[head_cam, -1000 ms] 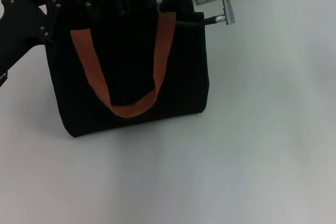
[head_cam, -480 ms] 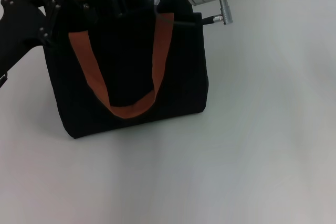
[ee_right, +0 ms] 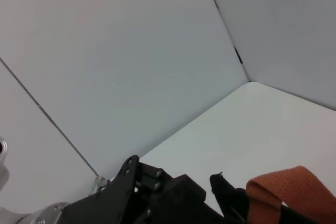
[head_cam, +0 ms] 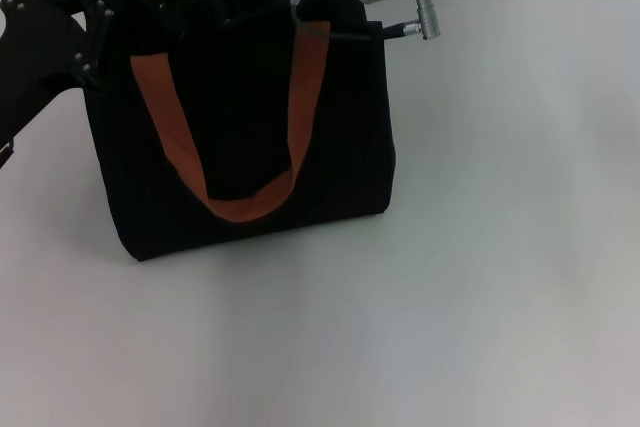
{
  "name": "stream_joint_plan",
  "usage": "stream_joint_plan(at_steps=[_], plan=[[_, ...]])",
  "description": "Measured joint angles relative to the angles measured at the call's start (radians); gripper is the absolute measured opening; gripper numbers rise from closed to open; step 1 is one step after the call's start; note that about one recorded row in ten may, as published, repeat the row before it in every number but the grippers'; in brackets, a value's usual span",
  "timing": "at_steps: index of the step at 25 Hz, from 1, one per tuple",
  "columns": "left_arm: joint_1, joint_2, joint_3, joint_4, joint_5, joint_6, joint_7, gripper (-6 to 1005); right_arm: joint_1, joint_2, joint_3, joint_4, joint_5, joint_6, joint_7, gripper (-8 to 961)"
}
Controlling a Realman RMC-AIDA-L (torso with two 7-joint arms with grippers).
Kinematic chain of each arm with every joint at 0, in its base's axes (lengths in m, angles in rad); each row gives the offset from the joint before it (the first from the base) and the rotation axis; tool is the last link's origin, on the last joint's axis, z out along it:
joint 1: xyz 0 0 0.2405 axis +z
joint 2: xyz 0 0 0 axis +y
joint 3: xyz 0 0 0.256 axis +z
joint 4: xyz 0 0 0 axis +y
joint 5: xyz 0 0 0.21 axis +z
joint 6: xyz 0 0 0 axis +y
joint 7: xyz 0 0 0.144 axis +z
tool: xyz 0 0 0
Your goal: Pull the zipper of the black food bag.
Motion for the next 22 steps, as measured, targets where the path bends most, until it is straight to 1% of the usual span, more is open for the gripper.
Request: stream_joint_plan(at_steps=[4, 10, 15, 22], plan=[[0.0, 0.0, 0.0, 0.0, 0.0, 0.0, 0.0, 24, 0.0, 0.0, -0.01, 0.0, 0.0, 0.003, -0.007, 290], [0.0, -0.001, 0.0, -0.005, 0.0, 0.001, 0.0, 24, 0.001, 0.0, -0.012, -0.003, 0.005, -0.005, -0.013, 217], [-0.003, -0.001, -0.002, -0.011, 0.0, -0.005, 0.0, 23, 0.001, 0.0, -0.016, -0.005, 0.006, -0.012, -0.013, 182], [-0.003, 0.0, -0.002, -0.011, -0.001, -0.004, 0.0, 24, 0.003, 0.001, -0.038, -0.009, 0.01, 0.0, -0.014, 180]])
